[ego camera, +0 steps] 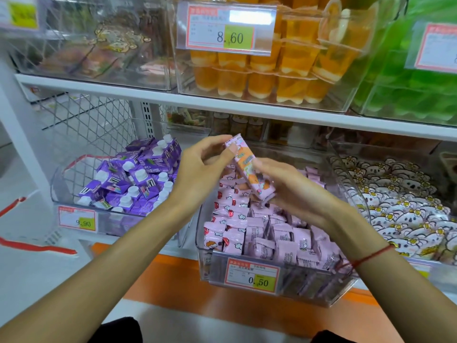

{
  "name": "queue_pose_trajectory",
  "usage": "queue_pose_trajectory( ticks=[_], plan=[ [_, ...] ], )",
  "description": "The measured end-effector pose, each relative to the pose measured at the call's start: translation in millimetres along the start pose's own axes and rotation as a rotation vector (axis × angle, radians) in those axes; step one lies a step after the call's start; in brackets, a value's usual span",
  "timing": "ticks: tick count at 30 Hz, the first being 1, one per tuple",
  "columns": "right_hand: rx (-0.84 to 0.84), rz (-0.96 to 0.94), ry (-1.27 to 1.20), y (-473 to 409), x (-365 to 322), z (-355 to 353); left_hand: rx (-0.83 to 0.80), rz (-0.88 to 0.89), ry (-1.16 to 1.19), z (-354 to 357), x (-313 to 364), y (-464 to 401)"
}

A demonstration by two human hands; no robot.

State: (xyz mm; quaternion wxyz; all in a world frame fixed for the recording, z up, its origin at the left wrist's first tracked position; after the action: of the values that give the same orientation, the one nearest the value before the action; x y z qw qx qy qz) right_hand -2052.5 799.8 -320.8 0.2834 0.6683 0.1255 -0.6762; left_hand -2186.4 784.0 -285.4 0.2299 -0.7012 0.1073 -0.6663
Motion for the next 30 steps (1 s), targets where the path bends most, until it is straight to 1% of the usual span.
queue_pose_trajectory(
  ticks=[2,4,6,8,10,12,13,14,16,19,20,22,23,25,27,30],
  plan=[
    [0.138,-0.052,0.045,1.0,-6.1,-15.3,0.087,0.004,0.050,-7.0,-1.7,-0.2],
    [0.219,-0.126,-0.071,2.5,-11.1,-26.5,0.118,-0.011,0.067,-11.7,-4.9,-1.7],
    [0.318,-0.179,-0.232,1.9,-8.4,-37.8,0.106,0.009,-0.022,-16.4,-6.8,-1.9],
    [0.488,-0.178,-0.309,0.1,1.8,-53.5,0.112,0.037,-0.158,-25.6,-11.1,4.3],
    [0.679,-0.160,-0.179,-0.3,7.6,-69.1,0.111,0.039,-0.272,-34.9,-19.4,15.9],
    [0.810,-0.183,0.116,0.2,-2.0,-76.0,0.034,0.018,-0.376,-37.1,-30.8,25.7],
    [0.838,-0.218,0.291,-0.8,-11.8,-74.4,-0.028,-0.001,-0.429,-35.5,-36.7,29.4],
    [0.839,-0.255,0.452,-3.5,-21.7,-70.7,-0.085,-0.018,-0.474,-33.8,-41.6,32.5],
    [0.771,-0.274,0.692,-13.1,-34.5,-61.5,-0.145,-0.034,-0.521,-33.5,-46.8,36.2],
    [0.609,-0.250,1.010,-27.5,-41.2,-50.1,-0.175,-0.050,-0.502,-33.7,-50.0,37.6],
    [0.535,-0.233,1.065,-32.2,-38.6,-46.2,-0.186,-0.056,-0.488,-32.6,-51.1,38.3],
    [0.436,-0.206,1.084,-39.2,-29.9,-39.3,-0.194,-0.055,-0.478,-31.2,-51.7,39.3],
    [0.452,-0.217,1.061,-41.3,-27.8,-38.6,-0.190,-0.055,-0.474,-30.9,-51.7,39.4],
    [0.567,-0.274,0.936,-42.9,-28.2,-42.4,-0.181,-0.055,-0.463,-30.2,-50.7,38.9],
    [0.631,-0.282,0.851,-48.2,-24.0,-43.4,-0.171,-0.056,-0.455,-30.4,-49.7,37.8],
    [0.622,-0.225,0.934,-58.6,-10.4,-43.2,-0.163,-0.056,-0.446,-30.7,-49.2,36.8]
  ],
)
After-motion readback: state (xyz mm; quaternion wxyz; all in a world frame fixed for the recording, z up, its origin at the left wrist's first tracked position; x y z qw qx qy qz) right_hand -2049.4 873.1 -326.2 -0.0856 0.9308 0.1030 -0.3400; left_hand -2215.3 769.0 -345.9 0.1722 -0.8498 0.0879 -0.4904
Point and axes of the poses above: each hand's wrist, its own y-axis away from the middle knuckle, its own z-axis out of the palm, x = y × z, the point moved 9 cm from there along -y, towards the middle knuckle, and after that the axes turned 9 degrees about z, right-handed, at the moved point
